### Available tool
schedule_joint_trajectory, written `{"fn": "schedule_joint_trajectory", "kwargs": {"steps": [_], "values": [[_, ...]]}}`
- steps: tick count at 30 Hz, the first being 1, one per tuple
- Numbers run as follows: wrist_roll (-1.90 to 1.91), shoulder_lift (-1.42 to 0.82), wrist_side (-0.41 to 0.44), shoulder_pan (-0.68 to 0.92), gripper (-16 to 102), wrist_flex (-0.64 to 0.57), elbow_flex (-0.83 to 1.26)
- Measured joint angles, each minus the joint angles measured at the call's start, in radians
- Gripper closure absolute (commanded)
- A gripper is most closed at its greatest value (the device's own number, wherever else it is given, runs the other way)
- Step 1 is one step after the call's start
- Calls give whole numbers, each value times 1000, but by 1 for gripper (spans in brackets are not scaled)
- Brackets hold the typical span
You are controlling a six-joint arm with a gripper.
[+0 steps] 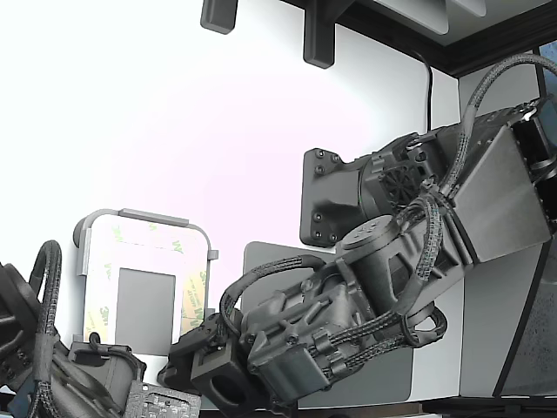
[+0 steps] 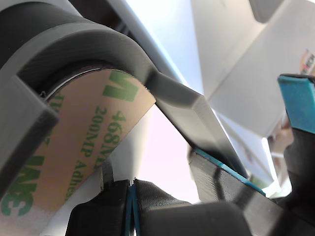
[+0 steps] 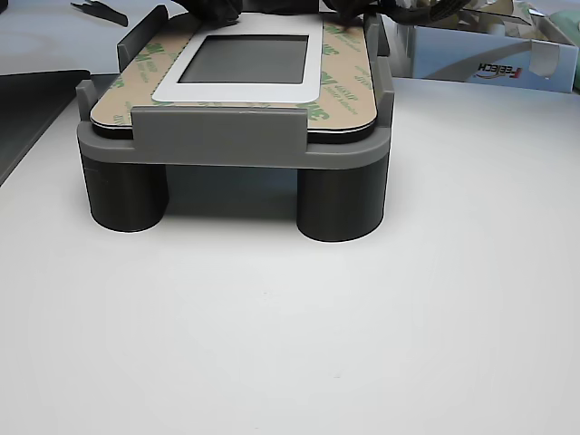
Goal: Peel off protective film from adhesive tape.
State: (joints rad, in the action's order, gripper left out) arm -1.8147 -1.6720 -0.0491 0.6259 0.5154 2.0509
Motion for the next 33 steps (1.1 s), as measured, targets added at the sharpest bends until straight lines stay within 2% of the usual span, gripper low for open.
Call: {"fn": "schedule_joint_trajectory", "kwargs": {"steps": [33], "values": [[25, -25, 5, 17, 97, 14, 23]]}}
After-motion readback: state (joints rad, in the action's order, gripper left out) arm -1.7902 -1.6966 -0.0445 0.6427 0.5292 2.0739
